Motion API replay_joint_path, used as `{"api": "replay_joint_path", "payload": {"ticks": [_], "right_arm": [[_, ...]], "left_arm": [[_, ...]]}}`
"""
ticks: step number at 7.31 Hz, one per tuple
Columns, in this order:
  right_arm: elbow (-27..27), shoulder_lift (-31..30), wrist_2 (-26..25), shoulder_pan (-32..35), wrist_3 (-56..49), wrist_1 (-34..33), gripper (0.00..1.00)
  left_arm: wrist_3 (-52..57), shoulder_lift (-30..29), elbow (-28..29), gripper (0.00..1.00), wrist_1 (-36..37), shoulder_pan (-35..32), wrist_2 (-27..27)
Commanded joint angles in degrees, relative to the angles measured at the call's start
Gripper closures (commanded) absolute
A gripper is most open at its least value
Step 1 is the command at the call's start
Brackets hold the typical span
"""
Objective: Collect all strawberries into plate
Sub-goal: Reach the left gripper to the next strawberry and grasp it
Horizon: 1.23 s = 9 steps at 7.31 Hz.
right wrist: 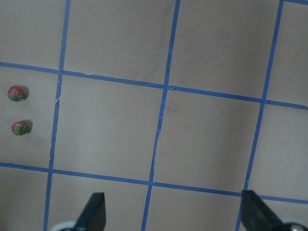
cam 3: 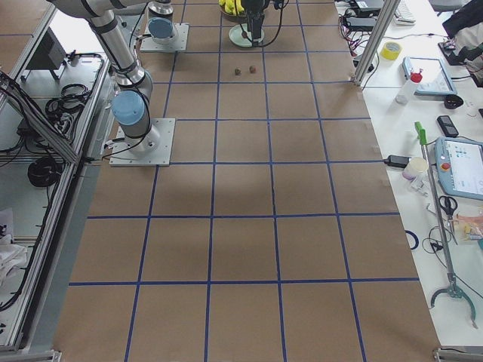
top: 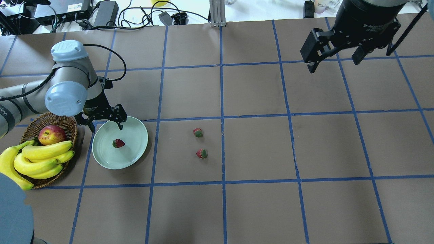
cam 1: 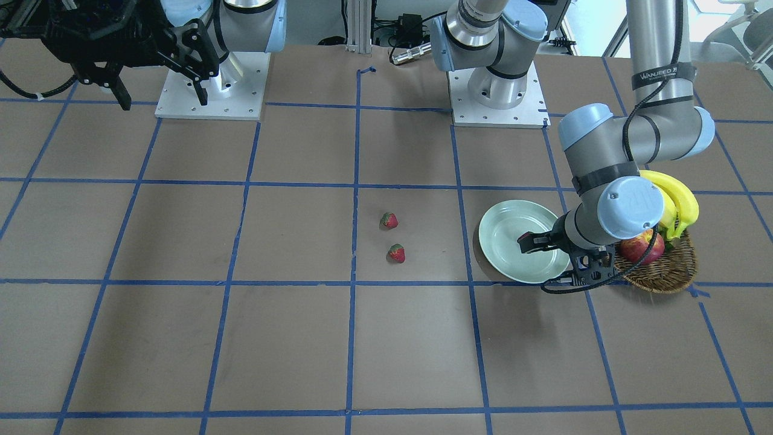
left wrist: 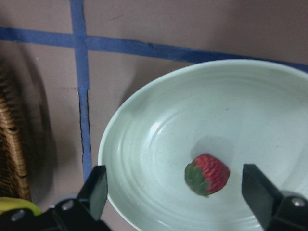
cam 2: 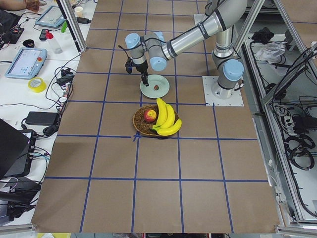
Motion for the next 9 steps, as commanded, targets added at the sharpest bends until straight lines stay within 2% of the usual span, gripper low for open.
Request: {"api": "replay_joint_path", "payload": {"ticks": [1, 2, 4, 6, 9], "right_arm": [[0.0, -0.1, 0.1, 0.0, 0.0, 0.0, 0.00], [0.0, 0.0, 0.0, 0.0, 0.0, 0.0, 0.00], [0.0, -0.1, 0.0, 0.0, 0.0, 0.0, 0.00], [0.0, -0.1, -0.1, -0.1, 0.0, 0.0, 0.00], [0.0, -0.1, 0.0, -0.1, 0.0, 0.0, 0.00]], "left_arm": [[-9.7, -0.1, 1.2, 0.00, 2.3, -7.6, -6.6], [-12.9, -1.2, 0.2, 0.00, 8.7, -10.5, -12.1], [-18.6, -3.3, -2.5, 0.00, 13.5, -13.3, -17.6], [-22.4, -5.9, -4.6, 0.00, 16.5, -15.9, -17.8], [-26.7, -8.5, -4.8, 0.00, 16.9, -17.3, -17.9]]}}
